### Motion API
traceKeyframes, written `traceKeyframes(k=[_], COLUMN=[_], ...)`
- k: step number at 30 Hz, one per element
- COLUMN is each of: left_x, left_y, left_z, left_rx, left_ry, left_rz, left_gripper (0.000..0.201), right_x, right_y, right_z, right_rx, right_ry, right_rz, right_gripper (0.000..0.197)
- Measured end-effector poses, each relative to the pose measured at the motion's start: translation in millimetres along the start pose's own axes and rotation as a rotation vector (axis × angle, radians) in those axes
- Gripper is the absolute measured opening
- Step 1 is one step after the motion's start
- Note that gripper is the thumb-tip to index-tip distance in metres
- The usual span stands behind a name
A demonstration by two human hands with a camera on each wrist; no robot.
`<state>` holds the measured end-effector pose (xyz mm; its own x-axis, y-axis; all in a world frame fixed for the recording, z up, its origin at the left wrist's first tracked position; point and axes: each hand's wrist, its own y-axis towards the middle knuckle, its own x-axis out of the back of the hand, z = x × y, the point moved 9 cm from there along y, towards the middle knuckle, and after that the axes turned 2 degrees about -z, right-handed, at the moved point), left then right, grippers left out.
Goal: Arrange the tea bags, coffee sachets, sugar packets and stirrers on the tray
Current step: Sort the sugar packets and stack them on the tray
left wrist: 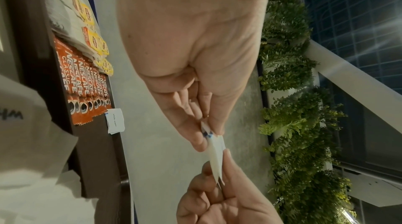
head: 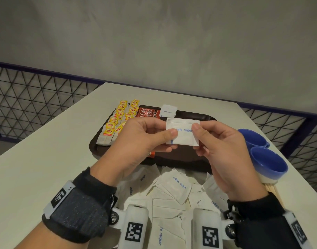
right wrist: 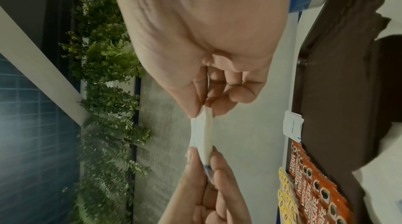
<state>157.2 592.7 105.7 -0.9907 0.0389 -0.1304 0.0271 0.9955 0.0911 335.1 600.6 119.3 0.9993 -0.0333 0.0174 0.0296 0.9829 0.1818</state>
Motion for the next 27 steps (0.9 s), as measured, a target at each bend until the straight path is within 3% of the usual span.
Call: traceKeyframes(k=[4,6,9,11,16,22,27], left_x=[-1,-2,-2,5,34,25,24], left_y=[-2,-3,0,4,18,27,31], left_z=[-3,-4,-1,2,16,34,35], left_rx=[-0.002,-0.003,0.008,0.006,0.039,0.115,0.121], left_ry=[0.025,0.027,0.033,0.023,-0.028,-0.075,-0.117], left_rz=[0.018,0.026,0.017,-0.052,-0.279,-0.213,-0.202], left_gripper=[0.012,0.008,0.008,0.009,0.015,0.019,0.019], right_x=[3,-4,-16,-25,-40,-58,-63], right_y=[1,4,15,37,137,208,233], right_z=[4,14,41,56,36,-67,-105], right_rx=[-0.051,-0.118,-0.072,-0.024,-0.106,-0.275,-0.314], right_ry=[-0.043,-0.082,-0.524,-0.72,-0.647,-0.787,-0.805], right_rz=[0.036,0.198,0.468,0.539,0.485,0.48,0.418], right_gripper=[0.01,0.011,0.008,0.005,0.009,0.01,0.012])
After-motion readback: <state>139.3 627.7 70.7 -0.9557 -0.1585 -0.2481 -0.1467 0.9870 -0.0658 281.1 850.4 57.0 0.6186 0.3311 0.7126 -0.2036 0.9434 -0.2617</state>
